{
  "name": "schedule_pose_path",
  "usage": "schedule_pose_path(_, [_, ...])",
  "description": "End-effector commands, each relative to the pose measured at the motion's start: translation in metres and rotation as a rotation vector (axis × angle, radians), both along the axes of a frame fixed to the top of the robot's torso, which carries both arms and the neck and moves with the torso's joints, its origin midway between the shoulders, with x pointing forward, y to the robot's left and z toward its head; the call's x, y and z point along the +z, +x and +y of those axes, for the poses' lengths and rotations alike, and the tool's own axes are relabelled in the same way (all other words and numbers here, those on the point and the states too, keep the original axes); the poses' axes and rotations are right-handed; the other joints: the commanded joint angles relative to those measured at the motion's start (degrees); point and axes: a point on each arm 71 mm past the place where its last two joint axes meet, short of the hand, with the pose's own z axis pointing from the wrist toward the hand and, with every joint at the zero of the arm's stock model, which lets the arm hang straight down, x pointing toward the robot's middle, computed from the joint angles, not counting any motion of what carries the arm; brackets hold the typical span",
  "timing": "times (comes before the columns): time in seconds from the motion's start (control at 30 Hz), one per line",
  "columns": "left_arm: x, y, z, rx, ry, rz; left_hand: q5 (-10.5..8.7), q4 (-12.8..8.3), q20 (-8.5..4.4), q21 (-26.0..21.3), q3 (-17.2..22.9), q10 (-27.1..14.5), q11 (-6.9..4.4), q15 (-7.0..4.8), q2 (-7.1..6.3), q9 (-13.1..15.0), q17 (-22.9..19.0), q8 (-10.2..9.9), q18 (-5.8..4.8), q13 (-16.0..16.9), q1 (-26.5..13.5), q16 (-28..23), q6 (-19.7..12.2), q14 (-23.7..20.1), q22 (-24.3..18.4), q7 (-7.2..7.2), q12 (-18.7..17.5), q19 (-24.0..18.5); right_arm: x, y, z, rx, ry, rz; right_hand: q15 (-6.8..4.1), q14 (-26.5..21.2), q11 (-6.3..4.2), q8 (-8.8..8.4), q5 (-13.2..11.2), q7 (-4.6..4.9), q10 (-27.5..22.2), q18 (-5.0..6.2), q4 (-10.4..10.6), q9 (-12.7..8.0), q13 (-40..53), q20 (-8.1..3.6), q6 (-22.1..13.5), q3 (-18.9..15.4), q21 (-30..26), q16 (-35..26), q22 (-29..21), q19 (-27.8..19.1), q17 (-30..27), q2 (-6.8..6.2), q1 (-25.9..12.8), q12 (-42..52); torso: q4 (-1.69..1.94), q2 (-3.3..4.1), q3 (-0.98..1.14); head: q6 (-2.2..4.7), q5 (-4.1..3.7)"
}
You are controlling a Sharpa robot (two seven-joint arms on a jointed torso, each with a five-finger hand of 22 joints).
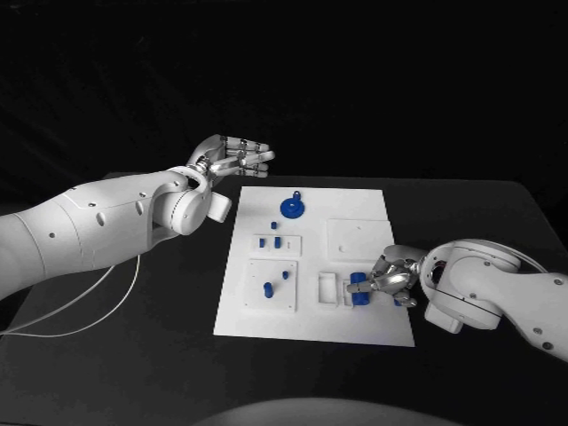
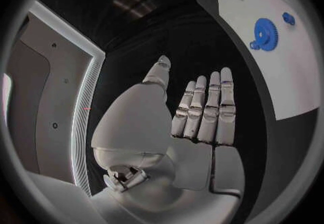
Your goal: Assemble the parts on the task board
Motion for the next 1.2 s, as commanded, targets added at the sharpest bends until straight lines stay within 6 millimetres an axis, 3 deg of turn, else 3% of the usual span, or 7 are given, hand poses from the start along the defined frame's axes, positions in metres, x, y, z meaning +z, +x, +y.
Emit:
schedule_pose_path(0.03, [0.001, -0.001, -0.004, -0.030, -0.022, -0.004, 0.19, -0.61, 0.06, 0.33, -0.10, 0.25, -0.08, -0.01, 0.59, 0.09, 0.04, 0.13, -0.45, -0.04, -0.12, -0.20, 0.86, 0.55, 0.07, 0.09, -0.06, 0.36, -0.011, -0.004, 0.000, 0.011, -0.030, 0.023, 0.29, -0.06, 0.50, -0.29, 2.96, 0.07, -0.01, 0.11, -2.08, -9.59, 0.61, 0.37, -0.29, 0.15, -0.10, -0.04, 0.09, 3.32, 0.10, 1.18, 0.08, -0.14, -0.06, -0.01, 0.01, -0.01, 0.16])
schedule_pose_path(0.23, [0.001, 0.000, -0.004, -0.034, -0.023, -0.002, 0.15, -0.73, 0.05, 0.33, -0.14, 0.27, -0.09, -0.03, 0.66, 0.12, 0.04, 0.16, -0.46, -0.05, -0.15, -0.21, 1.34, 0.59, 0.07, 0.05, -0.07, 0.38, -0.016, -0.004, 0.000, 0.009, -0.043, 0.020, 0.24, -0.04, 0.44, -0.28, 6.99, 0.04, -0.04, 0.05, -6.02, -10.35, 0.64, 0.35, -0.35, 0.95, -0.18, -0.09, 0.26, 3.32, 0.20, 1.83, -0.20, -0.21, -0.05, -0.04, -0.04, -0.06, 0.25])
schedule_pose_path(0.37, [0.000, 0.000, -0.005, -0.036, -0.023, -0.001, 0.15, -0.73, 0.05, 0.33, -0.14, 0.27, -0.09, -0.03, 0.66, 0.12, 0.04, 0.16, -0.46, -0.05, -0.15, -0.21, 1.34, 0.59, 0.07, 0.05, -0.07, 0.38, -0.016, -0.003, -0.003, -0.015, -0.039, 0.004, -0.02, -0.04, 0.13, -0.28, 10.71, -0.29, -0.10, -0.13, -11.40, -11.01, 0.71, 0.11, 0.01, 8.28, -0.16, -0.18, 0.38, 3.33, 0.22, 3.07, 1.65, -0.23, -0.03, -0.05, -0.05, 0.00, 0.15])
schedule_pose_path(0.53, [0.000, 0.000, -0.004, -0.035, -0.022, 0.001, 0.15, -0.89, 0.04, 0.33, -0.16, 0.25, -0.09, -0.04, 0.72, 0.14, 0.04, 0.17, -0.46, -0.04, -0.09, -0.19, 1.77, 0.64, 0.07, 0.00, -0.06, 0.41, -0.013, -0.003, -0.008, -0.073, -0.002, -0.017, -0.03, -0.04, 0.07, -0.27, 16.77, -0.01, -0.27, -0.18, -16.92, -11.10, 0.73, 0.07, -0.09, 11.49, -0.22, -0.31, 0.48, 3.34, 0.18, 4.04, -0.80, -0.42, -0.09, -0.03, -0.04, 0.12, 0.19])
schedule_pose_path(0.63, [0.000, 0.000, -0.003, -0.033, -0.021, 0.002, 0.15, -0.89, 0.04, 0.33, -0.16, 0.25, -0.09, -0.04, 0.72, 0.14, 0.04, 0.17, -0.46, -0.04, -0.09, -0.19, 1.77, 0.64, 0.07, 0.00, -0.06, 0.41, -0.010, -0.004, -0.010, -0.103, 0.026, -0.018, -0.08, -0.02, 0.04, -0.30, 17.50, -0.04, -0.12, -0.16, -18.80, -10.99, 0.83, 0.08, 0.02, 12.16, -0.25, -0.28, 0.55, 3.31, 0.21, 4.51, -1.97, -0.28, -0.08, -0.04, -0.03, 0.21, 0.07])
schedule_pose_path(1.0, [-0.001, 0.002, -0.001, -0.028, -0.016, 0.007, 0.36, -0.97, 0.01, 0.36, -0.13, 0.13, -0.08, -0.09, 0.85, 0.14, 0.06, 0.17, -0.45, -0.04, -0.06, -0.15, 1.94, 0.82, 0.08, 0.00, -0.06, 0.48, 0.012, -0.004, -0.010, -0.139, 0.110, -0.009, -0.06, -0.11, -0.01, -0.30, 15.14, -0.14, -0.31, -0.15, -18.49, -11.17, 0.23, 0.06, 0.03, 11.73, -0.59, -0.68, 0.48, 3.31, -0.12, 4.82, -2.70, -1.19, -0.03, -0.02, -0.03, -0.01, 0.20])
schedule_pose_path(1.2, [-0.001, 0.002, 0.000, -0.026, -0.014, 0.008, 2.87, -1.92, -0.09, 0.36, -0.43, 0.03, -0.08, -0.16, 1.68, 0.14, 0.06, 0.16, -0.51, -0.04, 0.23, -0.15, 2.00, 1.05, 0.09, -0.02, -0.05, 0.55, 0.023, 0.000, -0.006, -0.120, 0.122, -0.014, -0.05, -0.08, -0.02, -0.28, 15.51, -0.08, -0.58, -0.20, -19.14, -12.41, -0.26, 0.06, 0.10, 12.36, -0.85, -0.92, 0.47, 3.30, -0.25, 4.85, -2.85, -1.79, 0.07, -0.05, 0.09, 0.35, 0.45])
